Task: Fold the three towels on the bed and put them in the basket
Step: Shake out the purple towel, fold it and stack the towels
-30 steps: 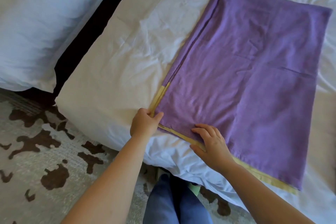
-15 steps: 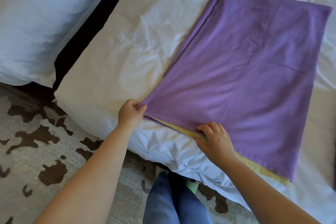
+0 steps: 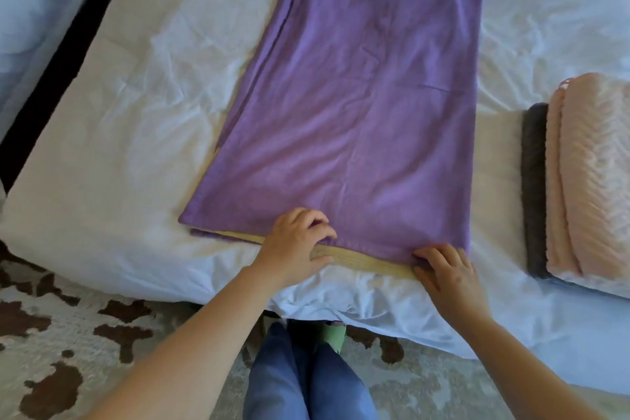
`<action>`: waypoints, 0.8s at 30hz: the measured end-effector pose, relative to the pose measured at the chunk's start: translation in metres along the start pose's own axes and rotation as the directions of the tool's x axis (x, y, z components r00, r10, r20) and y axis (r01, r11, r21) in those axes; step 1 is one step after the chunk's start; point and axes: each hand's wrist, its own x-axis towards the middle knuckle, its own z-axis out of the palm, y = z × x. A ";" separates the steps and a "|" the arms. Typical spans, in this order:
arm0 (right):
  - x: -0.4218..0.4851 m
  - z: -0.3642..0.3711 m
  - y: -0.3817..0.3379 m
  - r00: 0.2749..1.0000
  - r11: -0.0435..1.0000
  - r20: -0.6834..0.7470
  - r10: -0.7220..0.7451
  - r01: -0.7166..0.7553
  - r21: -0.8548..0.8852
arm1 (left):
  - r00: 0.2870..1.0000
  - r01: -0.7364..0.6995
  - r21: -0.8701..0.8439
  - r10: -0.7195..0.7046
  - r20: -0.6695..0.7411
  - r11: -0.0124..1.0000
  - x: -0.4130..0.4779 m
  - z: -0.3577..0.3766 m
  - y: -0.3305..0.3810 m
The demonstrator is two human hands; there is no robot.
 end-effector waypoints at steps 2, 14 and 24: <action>-0.009 -0.007 0.019 0.996 0.995 -0.021 0.088 -0.089 -0.034 | 0.998 -0.042 0.009 0.041 0.051 0.999 0.010 0.009 0.012; -0.027 -0.012 0.040 0.952 0.916 0.034 0.306 -0.304 0.261 | 0.972 -0.206 0.085 0.194 0.132 0.975 0.036 0.035 0.063; -0.052 -0.016 0.042 0.964 0.959 -0.112 0.240 -0.217 0.183 | 0.951 -0.284 0.126 0.261 0.168 0.951 0.050 0.053 0.085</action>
